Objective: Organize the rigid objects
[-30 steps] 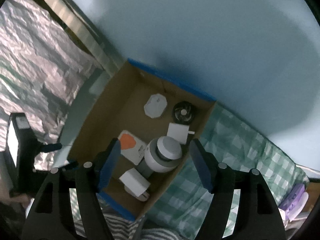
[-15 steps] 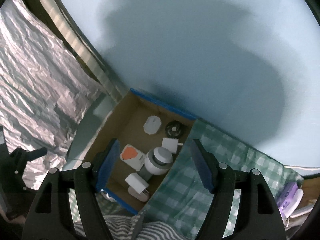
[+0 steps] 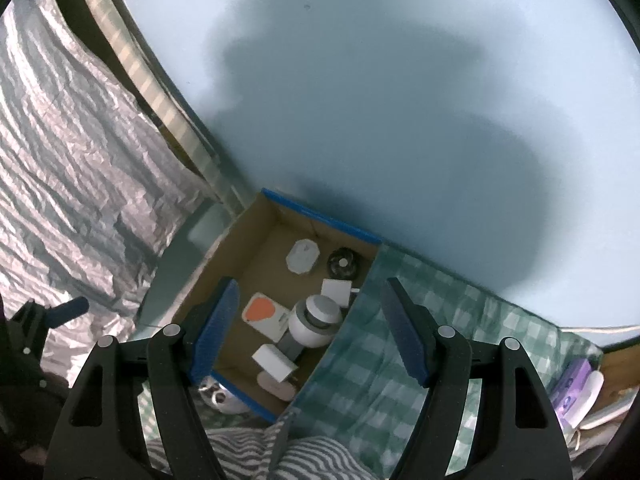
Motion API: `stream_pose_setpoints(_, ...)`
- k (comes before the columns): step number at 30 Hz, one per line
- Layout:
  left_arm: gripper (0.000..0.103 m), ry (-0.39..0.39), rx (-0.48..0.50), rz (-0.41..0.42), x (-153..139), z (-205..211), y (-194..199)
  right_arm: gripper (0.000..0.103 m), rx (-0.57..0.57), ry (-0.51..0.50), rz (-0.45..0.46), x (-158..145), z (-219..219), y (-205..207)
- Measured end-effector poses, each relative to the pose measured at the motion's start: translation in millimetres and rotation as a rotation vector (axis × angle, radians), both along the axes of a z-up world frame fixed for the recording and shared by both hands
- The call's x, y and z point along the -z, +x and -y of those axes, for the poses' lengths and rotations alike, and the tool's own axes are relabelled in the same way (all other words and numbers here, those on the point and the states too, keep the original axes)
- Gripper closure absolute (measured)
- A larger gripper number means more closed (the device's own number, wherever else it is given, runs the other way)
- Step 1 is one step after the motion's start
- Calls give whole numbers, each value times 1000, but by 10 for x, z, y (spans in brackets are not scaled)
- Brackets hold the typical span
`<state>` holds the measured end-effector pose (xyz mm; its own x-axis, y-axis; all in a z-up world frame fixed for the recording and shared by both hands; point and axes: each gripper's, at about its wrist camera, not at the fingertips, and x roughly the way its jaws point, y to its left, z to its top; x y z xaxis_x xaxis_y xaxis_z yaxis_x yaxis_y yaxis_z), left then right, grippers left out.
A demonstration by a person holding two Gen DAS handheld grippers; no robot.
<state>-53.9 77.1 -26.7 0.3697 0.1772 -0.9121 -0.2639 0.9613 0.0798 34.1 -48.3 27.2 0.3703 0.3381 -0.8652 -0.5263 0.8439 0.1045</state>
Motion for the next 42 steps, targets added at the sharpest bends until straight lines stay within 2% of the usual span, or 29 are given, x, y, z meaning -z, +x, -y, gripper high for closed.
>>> stream_pose_setpoints(42,1,1,25,-10,-21,71,-1,30,9,6,-20,-11,13,-4)
